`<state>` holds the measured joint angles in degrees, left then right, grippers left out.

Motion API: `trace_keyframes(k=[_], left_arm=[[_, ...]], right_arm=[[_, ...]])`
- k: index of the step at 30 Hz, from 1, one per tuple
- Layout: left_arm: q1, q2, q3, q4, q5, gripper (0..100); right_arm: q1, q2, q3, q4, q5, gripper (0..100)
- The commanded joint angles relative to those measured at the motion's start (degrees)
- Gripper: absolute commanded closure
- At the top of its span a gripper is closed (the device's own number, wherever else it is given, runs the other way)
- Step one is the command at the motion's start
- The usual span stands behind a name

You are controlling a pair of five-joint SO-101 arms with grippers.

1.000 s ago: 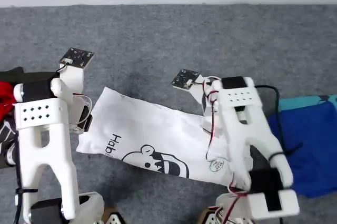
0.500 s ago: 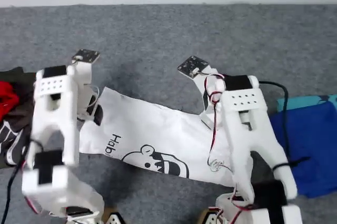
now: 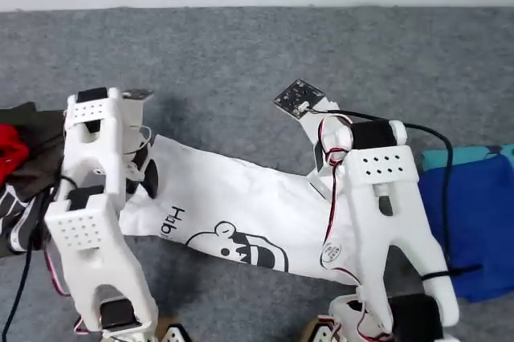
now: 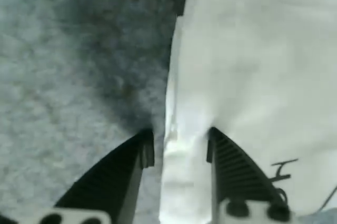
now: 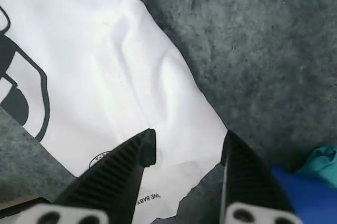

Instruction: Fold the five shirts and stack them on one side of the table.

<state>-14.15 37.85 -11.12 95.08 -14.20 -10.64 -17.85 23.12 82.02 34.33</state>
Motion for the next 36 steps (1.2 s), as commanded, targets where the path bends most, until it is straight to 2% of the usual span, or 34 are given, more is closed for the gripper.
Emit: trace_keyframes(k=[1, 6, 10, 17, 20, 23, 28, 36], left_arm=[[4.75, 0.44, -1.19, 1.41, -0.7, 89], [5.19, 2.11, -1.45, 0.97, -0.7, 98], [4.31, 2.46, -1.45, 1.32, -0.79, 99], [4.92, 2.29, -6.81, 5.63, -0.18, 99], [6.07, -0.18, -9.63, 5.54, 4.04, 99], [10.37, -5.71, -9.36, 5.54, 4.48, 99], [23.03, -15.65, -6.2, 5.54, 3.96, 99], [38.68, -23.74, -5.58, 5.54, 4.4, 99]], right_arm=[[-0.04, -2.15, -1.93, 0.57, -0.62, 80.0], [0.04, -2.51, -0.26, 0.57, -0.62, 80.0], [1.71, -2.51, 1.41, 0.57, -0.62, 80.0], [13.14, -5.76, 1.49, 0.48, -0.35, 80.0], [19.3, -10.33, 1.49, 0.4, -0.7, 80.0], [26.07, -13.49, 1.49, 0.04, -1.49, 80.0], [34.86, -14.46, 1.41, -0.04, -3.96, 80.0], [41.27, -14.46, 1.58, 0.4, -3.87, 80.0]])
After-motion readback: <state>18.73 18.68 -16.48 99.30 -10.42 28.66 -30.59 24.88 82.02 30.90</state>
